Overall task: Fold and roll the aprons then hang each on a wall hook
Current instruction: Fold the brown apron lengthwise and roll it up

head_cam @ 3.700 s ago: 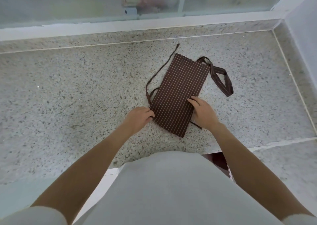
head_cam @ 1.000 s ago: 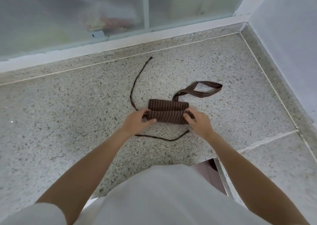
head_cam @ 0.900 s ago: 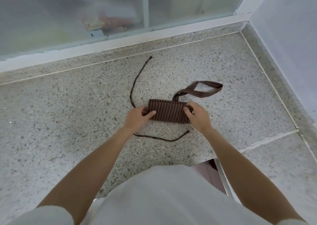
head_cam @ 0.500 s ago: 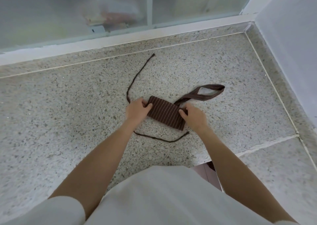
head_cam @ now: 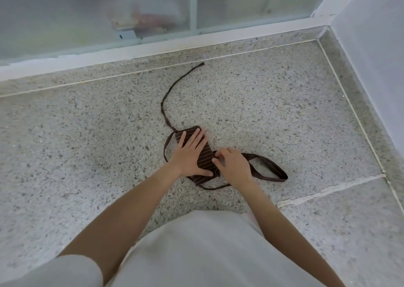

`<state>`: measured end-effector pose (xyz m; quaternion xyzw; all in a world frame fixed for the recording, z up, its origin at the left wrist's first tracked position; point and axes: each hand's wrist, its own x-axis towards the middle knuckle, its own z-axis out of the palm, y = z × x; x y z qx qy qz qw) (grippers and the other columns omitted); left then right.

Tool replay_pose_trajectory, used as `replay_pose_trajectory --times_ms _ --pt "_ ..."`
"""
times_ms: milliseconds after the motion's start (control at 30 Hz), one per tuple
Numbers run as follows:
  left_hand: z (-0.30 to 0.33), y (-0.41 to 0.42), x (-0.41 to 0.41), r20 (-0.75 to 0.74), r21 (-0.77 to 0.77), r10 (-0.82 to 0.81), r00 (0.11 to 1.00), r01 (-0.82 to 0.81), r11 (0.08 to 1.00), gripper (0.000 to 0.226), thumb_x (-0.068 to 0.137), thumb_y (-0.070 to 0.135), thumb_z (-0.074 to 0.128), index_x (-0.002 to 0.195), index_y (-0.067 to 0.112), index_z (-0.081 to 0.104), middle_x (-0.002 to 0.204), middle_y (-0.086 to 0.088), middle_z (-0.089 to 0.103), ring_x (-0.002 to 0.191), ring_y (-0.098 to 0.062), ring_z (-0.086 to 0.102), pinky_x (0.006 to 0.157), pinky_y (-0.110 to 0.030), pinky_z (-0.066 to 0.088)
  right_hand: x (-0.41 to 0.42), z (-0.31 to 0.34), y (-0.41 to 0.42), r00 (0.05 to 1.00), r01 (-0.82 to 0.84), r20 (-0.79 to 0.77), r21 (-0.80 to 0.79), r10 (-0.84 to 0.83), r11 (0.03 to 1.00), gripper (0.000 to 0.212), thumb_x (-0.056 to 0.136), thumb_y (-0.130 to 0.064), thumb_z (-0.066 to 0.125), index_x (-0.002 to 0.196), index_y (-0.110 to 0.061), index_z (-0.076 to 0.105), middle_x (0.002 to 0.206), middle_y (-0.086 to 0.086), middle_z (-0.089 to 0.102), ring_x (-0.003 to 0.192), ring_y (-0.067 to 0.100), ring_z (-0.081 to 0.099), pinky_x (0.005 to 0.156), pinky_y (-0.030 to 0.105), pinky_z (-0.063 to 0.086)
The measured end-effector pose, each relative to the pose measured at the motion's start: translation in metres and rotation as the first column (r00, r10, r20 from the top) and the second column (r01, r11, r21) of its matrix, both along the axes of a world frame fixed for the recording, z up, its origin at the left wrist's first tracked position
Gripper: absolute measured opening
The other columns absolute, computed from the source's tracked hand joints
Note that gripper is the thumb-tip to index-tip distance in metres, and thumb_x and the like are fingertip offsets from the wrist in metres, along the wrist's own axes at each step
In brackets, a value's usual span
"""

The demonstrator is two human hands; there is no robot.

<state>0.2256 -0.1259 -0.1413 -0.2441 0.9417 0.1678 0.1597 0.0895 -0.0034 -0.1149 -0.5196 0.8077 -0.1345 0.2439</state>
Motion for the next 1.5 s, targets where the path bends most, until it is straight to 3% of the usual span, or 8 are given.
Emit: replay_pose_trajectory --times_ms 167,300,700,800,933,1133,1333,1500 --pt "0.000 0.009 0.006 -0.255 0.065 0.142 0.956 -0.130 0.989 0.118 0.065 0.079 0.055 0.150 0.019 0.002 0.157 -0.005 -0.013 0.142 -0.017 -0.018 0.114 -0.051 -0.010 -0.002 -0.002 -0.023 0.983 -0.182 0.006 0.036 0.182 0.983 0.037 0.084 -0.028 0.064 0.120 -0.023 0.054 0.119 0.005 0.053 0.111 0.026 0.045 0.095 0.039 0.037" --pt "0.000 0.033 0.030 -0.489 0.277 0.598 0.634 -0.538 0.797 0.085 0.068 0.049 0.077 0.137 0.022 0.035 0.147 -0.015 0.020 0.137 -0.027 0.020 0.112 -0.044 0.019 -0.005 -0.005 -0.028 0.979 -0.175 0.113 0.043 0.169 0.984 0.034 0.085 -0.028 0.064 0.117 -0.028 0.051 0.114 0.004 0.053 0.107 0.025 0.049 0.091 0.042 0.042" --pt "0.024 0.021 0.023 -0.038 0.842 0.922 0.386 -0.484 0.237 0.074 0.066 -0.006 0.076 0.122 0.032 0.045 0.125 -0.005 0.053 0.115 -0.019 0.053 0.095 -0.039 0.048 -0.004 0.004 -0.027 0.848 -0.061 0.527 -0.013 0.058 0.998 0.057 0.085 -0.019 0.068 0.132 -0.030 0.038 0.113 -0.005 0.055 0.102 0.008 0.056 0.088 0.025 0.047" --pt "0.031 0.021 0.027 -0.137 0.797 0.896 0.422 -0.490 0.353 0.081 0.069 -0.005 0.075 0.133 0.028 0.038 0.133 -0.004 0.046 0.119 -0.018 0.050 0.092 -0.030 0.048 -0.002 0.011 -0.026 0.803 -0.011 0.594 -0.070 0.050 0.998 0.069 0.079 -0.008 0.072 0.135 -0.027 0.037 0.111 -0.005 0.056 0.097 -0.002 0.054 0.085 0.019 0.044" --pt "0.033 0.023 0.029 -0.259 0.372 0.684 0.682 -0.583 0.722 0.099 0.069 0.018 0.081 0.147 0.022 0.020 0.137 -0.009 0.045 0.117 -0.024 0.050 0.097 -0.036 0.044 0.010 0.005 -0.028 0.989 -0.102 0.093 -0.160 0.118 0.982 0.076 0.073 -0.017 0.077 0.139 -0.023 0.040 0.128 0.003 0.056 0.110 0.023 0.051 0.095 0.038 0.040" --pt "0.033 0.026 0.035 -0.391 0.128 0.542 0.744 -0.539 0.833 0.066 0.070 0.033 0.079 0.129 0.020 0.053 0.120 -0.010 0.049 0.115 -0.026 0.043 0.097 -0.037 0.040 0.009 0.001 -0.013 0.921 -0.248 -0.375 -0.367 0.101 0.897 0.046 0.066 -0.028 0.081 0.103 -0.012 0.061 0.098 0.006 0.063 0.097 0.026 0.053 0.088 0.037 0.040" --pt "0.020 0.032 0.046 -0.395 0.178 0.368 0.842 -0.323 0.929 0.068 0.070 0.041 0.076 0.127 0.017 0.048 0.139 0.003 0.044 0.127 -0.018 0.041 0.109 -0.040 0.028 -0.009 -0.008 -0.002 0.880 -0.463 -0.245 -0.249 0.407 0.851 0.068 0.064 -0.045 0.077 0.113 -0.014 0.041 0.138 0.006 0.048 0.133 0.022 0.040 0.113 0.040 0.020" --pt "0.014 0.038 0.051 -0.277 0.377 0.428 0.860 -0.313 0.872 0.080 0.070 0.040 0.078 0.136 0.020 0.037 0.139 0.001 0.044 0.124 -0.016 0.040 0.099 -0.025 0.030 -0.009 -0.013 0.000 0.892 -0.449 -0.141 -0.163 0.430 0.879 0.075 0.064 -0.045 0.080 0.123 -0.013 0.046 0.118 0.003 0.061 0.110 0.020 0.058 0.107 0.030 0.023"
